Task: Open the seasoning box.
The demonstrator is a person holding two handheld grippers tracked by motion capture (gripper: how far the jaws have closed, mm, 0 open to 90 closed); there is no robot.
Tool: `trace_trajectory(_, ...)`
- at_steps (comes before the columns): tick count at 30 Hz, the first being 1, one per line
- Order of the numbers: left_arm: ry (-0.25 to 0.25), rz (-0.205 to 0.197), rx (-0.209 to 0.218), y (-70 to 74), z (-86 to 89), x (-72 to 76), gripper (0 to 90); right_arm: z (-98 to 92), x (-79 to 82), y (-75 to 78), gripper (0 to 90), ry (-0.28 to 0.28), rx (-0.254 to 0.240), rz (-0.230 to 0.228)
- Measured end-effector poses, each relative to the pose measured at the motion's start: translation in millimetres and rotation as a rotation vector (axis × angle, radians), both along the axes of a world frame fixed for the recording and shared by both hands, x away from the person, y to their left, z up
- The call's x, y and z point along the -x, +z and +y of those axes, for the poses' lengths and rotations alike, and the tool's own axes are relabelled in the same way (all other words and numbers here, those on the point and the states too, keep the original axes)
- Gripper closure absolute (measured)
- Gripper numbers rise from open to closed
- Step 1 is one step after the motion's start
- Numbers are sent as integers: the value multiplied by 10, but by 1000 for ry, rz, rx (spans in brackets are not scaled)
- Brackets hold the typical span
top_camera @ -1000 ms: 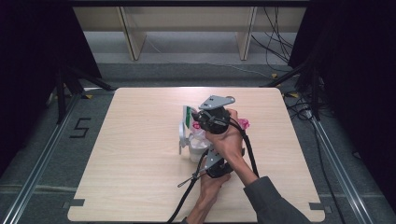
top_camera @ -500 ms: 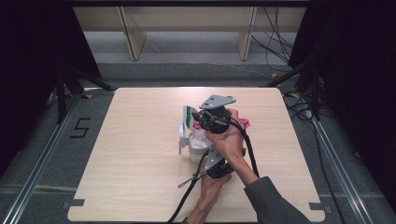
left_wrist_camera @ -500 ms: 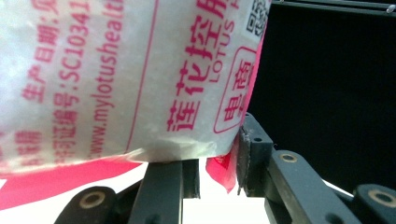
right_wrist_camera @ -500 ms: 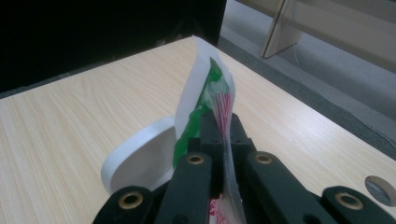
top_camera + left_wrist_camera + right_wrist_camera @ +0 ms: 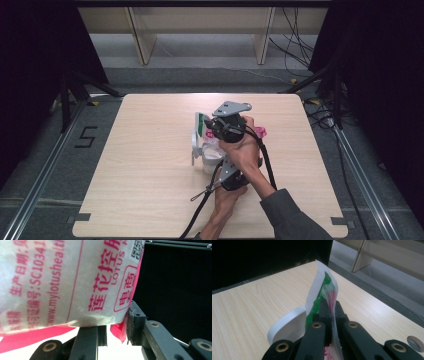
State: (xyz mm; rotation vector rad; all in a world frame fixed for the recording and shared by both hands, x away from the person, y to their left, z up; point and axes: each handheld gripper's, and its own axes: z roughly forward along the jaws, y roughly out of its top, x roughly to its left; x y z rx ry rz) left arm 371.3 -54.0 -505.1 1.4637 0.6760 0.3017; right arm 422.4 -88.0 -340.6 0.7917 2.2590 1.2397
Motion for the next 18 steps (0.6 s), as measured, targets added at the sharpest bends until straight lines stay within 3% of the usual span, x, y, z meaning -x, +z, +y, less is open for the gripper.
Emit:
trace_trajectory(4,0,5,-6,-2,4,0,732,-1,-5,-3,900,-3,6,3)
trace_trajectory(7,-3,-2,1,17,8,8,732,-1,9,12,900,-11,-20,6)
trace_trajectory(11,-7,14,9,-13,4,-10,732,32,-4,-31,900,3,29,3)
trace_trajectory(13,0,10,5,-12,8,-9,733,34,6,-34,900,-8,1,10)
trace_trajectory(14,-1,12,8,-9,11,-9,733,21,-3,-21,900,10,13,-1)
trace_trajectory(18,-4,9,10,-3,11,-4,733,36,3,-23,900,-8,-2,4)
